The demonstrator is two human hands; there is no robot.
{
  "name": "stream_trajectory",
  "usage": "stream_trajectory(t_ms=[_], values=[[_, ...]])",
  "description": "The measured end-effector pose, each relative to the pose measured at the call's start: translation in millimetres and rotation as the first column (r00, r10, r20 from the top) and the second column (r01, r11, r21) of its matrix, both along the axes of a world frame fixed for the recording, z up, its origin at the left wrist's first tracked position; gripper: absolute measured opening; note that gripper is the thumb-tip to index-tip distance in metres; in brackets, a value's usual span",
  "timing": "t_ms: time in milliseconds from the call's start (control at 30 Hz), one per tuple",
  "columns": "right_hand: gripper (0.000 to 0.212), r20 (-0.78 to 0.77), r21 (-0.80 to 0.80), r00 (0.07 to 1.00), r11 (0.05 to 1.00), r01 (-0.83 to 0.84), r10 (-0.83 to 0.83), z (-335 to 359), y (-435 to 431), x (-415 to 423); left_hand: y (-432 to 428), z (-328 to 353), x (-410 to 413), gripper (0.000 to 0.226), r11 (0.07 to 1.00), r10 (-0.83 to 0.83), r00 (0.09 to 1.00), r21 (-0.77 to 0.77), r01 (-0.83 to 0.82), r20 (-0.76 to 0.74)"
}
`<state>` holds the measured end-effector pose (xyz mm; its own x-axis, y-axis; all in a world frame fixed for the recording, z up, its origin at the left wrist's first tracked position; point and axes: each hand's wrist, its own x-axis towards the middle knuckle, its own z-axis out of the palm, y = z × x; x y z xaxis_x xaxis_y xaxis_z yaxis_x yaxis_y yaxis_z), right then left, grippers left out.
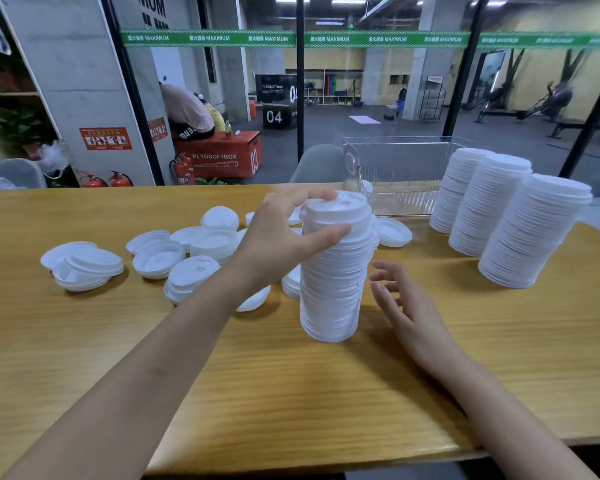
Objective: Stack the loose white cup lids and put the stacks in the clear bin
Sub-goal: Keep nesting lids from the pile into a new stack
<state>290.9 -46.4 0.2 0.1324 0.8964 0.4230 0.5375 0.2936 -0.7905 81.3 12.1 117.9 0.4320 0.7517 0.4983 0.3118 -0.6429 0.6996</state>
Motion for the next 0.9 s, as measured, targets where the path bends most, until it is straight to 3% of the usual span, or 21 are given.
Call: stream_trajectory(t_ms=[367,633,767,900], values=[[0.053,0.02,-0.013,1.0,1.0,-0.008,0.009,-2,1,2,-2,-7,2,0.042,0.999,-0.029,0.999,0.04,0.03,-0.023],[0.048,0.023,-0.023,1.0,1.0,-0.008,0.008,-2,1,1,-2,-17,5,0.041,0.999,-0.018,1.0,0.042,0.018,0.018],[0.062,0.029,-0.05,1.0,0.999,0.0,0.001,-1,0,1,-3,-21,2,0.055,0.999,-0.006,1.0,0.049,0.005,0.026],[0.074,0.077,-0.104,0.997,0.994,0.022,-0.014,5,-4,1,-8,-42,-16,0.061,0.994,0.112,0.991,0.005,-0.113,0.071]])
